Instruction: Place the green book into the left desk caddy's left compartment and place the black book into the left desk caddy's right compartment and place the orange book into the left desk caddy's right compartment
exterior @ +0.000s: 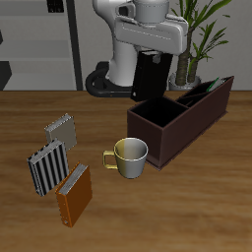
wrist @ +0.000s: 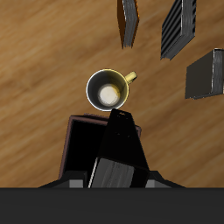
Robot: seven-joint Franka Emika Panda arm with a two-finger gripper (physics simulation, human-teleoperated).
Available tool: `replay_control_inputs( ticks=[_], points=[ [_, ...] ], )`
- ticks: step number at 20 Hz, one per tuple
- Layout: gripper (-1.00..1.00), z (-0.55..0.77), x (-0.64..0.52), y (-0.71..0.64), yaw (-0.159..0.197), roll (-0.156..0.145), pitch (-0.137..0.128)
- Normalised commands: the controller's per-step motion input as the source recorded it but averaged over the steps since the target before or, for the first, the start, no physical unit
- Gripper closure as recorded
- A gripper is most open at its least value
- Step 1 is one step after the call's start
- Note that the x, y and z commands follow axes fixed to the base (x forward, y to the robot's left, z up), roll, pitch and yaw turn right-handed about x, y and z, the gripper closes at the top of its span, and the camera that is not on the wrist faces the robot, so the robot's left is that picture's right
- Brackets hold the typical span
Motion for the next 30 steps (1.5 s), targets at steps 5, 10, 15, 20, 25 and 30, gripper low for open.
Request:
replay_control_inputs(
  ticks=[5,10,15,20,25,30],
  points=[
    [1.00,-0.13,-0.28,0.40,0.015,-0.008,-0.022],
    [1.00,-0.08,-0.23,0.49,0.023,0.031,-0.004],
    [1.00,0.04,-0.04,0.22,0.009,0.031,-0.011],
    [1.00,-0.05,0.18,-0.12,-0.006,-0.021,0.019],
    [1.00,0.05,0.20,-0.11,-0.009,-0.013,0.023],
    [1.00,0.03,0.31,-0.10,-0.026,-0.038,0.037]
  ],
)
